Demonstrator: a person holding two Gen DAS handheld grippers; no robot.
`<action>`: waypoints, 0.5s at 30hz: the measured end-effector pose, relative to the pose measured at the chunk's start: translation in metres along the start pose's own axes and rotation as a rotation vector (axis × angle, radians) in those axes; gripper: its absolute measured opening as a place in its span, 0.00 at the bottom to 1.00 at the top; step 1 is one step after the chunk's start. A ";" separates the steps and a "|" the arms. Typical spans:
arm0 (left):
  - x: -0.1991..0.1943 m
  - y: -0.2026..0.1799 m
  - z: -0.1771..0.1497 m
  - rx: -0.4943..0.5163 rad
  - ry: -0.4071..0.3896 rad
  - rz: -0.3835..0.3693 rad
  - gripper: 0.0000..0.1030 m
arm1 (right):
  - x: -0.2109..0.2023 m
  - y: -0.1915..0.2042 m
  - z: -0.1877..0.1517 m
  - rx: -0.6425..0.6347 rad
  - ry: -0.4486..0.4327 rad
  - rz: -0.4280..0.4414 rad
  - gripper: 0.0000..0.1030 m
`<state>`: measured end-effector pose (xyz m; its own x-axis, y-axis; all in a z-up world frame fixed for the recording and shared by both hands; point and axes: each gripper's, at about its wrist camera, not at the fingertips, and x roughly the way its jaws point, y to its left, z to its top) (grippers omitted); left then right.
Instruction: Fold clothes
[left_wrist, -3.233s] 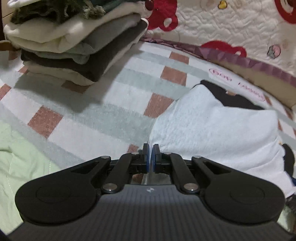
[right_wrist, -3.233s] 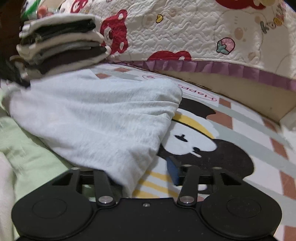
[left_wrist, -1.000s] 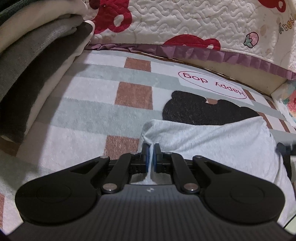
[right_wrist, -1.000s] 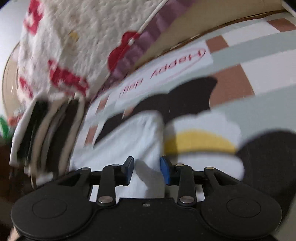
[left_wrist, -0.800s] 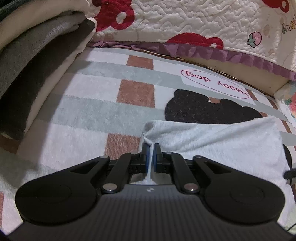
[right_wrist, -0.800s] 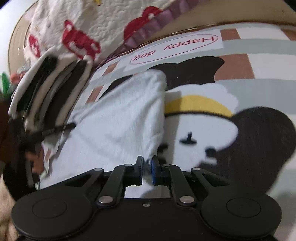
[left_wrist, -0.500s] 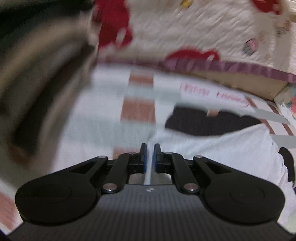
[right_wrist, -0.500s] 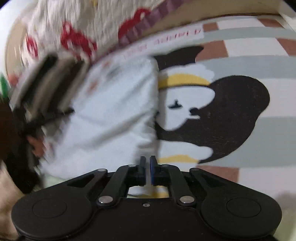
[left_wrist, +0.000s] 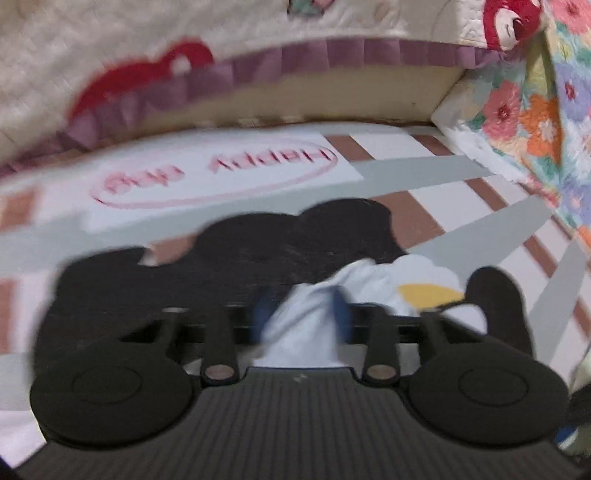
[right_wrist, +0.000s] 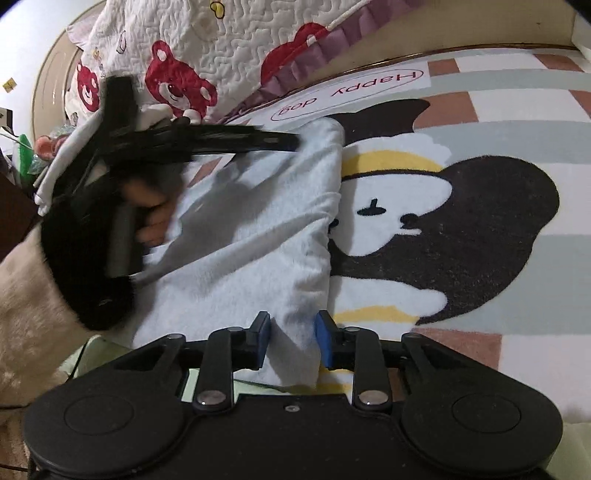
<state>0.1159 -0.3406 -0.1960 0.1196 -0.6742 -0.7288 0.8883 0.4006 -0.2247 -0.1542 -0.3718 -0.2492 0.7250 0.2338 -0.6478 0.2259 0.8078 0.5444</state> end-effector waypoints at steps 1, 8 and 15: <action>0.001 -0.001 0.003 0.013 0.003 0.009 0.07 | 0.000 -0.001 -0.001 0.001 -0.001 0.009 0.21; -0.005 -0.012 0.008 0.112 -0.034 0.119 0.02 | -0.005 0.008 -0.009 -0.070 0.054 -0.016 0.11; -0.032 0.007 0.017 0.099 -0.110 0.181 0.00 | -0.014 0.015 -0.016 -0.112 0.121 -0.067 0.07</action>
<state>0.1260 -0.3264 -0.1636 0.3237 -0.6624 -0.6756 0.8865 0.4619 -0.0281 -0.1712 -0.3540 -0.2404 0.6258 0.2353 -0.7437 0.1922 0.8775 0.4394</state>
